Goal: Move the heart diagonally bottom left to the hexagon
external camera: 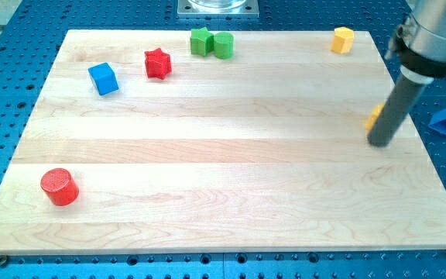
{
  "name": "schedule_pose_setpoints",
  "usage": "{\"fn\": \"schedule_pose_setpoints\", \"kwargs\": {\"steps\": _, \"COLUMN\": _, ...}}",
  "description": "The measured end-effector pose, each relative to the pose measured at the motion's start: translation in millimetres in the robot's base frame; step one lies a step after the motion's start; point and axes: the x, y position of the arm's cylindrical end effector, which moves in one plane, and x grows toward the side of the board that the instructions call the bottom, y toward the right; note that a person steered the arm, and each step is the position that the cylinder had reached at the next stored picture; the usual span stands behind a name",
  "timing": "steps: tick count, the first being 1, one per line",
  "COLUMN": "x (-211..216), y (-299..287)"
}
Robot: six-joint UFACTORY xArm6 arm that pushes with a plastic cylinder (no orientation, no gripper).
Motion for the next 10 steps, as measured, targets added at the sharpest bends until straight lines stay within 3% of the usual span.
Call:
{"fn": "schedule_pose_setpoints", "kwargs": {"steps": 1, "x": -63, "y": -21}}
{"fn": "schedule_pose_setpoints", "kwargs": {"steps": 2, "x": -76, "y": -33}}
{"fn": "schedule_pose_setpoints", "kwargs": {"steps": 4, "x": -8, "y": 17}}
{"fn": "schedule_pose_setpoints", "kwargs": {"steps": 5, "x": -55, "y": 29}}
{"fn": "schedule_pose_setpoints", "kwargs": {"steps": 6, "x": -56, "y": 41}}
{"fn": "schedule_pose_setpoints", "kwargs": {"steps": 8, "x": -134, "y": -23}}
{"fn": "schedule_pose_setpoints", "kwargs": {"steps": 9, "x": -93, "y": -2}}
{"fn": "schedule_pose_setpoints", "kwargs": {"steps": 10, "x": -84, "y": -41}}
